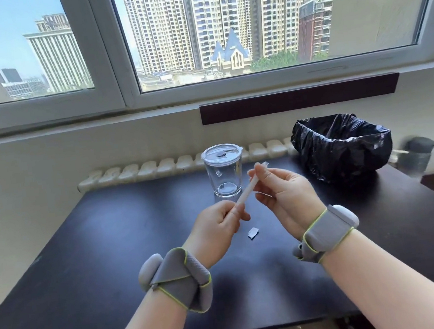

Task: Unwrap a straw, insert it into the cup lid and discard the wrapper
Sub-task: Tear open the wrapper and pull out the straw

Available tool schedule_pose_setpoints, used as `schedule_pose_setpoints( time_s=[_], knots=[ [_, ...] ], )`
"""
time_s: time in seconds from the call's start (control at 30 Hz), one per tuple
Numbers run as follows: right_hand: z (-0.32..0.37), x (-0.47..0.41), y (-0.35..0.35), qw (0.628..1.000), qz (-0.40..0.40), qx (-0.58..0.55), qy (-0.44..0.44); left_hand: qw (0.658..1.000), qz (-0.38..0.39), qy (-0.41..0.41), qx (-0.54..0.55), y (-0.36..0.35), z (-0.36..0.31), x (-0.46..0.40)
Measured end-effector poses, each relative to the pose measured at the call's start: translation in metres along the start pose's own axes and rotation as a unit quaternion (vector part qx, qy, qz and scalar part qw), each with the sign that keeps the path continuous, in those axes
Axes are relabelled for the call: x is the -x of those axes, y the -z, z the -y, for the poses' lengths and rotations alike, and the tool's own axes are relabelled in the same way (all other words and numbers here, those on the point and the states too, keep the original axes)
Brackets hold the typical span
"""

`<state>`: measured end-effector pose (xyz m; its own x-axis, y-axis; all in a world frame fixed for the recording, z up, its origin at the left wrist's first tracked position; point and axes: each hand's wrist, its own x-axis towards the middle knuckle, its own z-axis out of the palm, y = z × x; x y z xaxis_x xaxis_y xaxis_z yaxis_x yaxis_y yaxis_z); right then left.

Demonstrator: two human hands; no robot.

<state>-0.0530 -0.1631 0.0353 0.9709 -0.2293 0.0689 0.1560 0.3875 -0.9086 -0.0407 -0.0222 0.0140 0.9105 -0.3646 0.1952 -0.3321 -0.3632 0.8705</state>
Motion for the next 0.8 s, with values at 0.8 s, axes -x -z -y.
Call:
schedule_pose_setpoints(
  time_s=[0.8],
  knots=[
    [-0.002, 0.003, 0.007, 0.999, -0.012, 0.03, -0.015, 0.987, 0.002, -0.017, -0.16, 0.012, 0.004, 0.001]
  ],
)
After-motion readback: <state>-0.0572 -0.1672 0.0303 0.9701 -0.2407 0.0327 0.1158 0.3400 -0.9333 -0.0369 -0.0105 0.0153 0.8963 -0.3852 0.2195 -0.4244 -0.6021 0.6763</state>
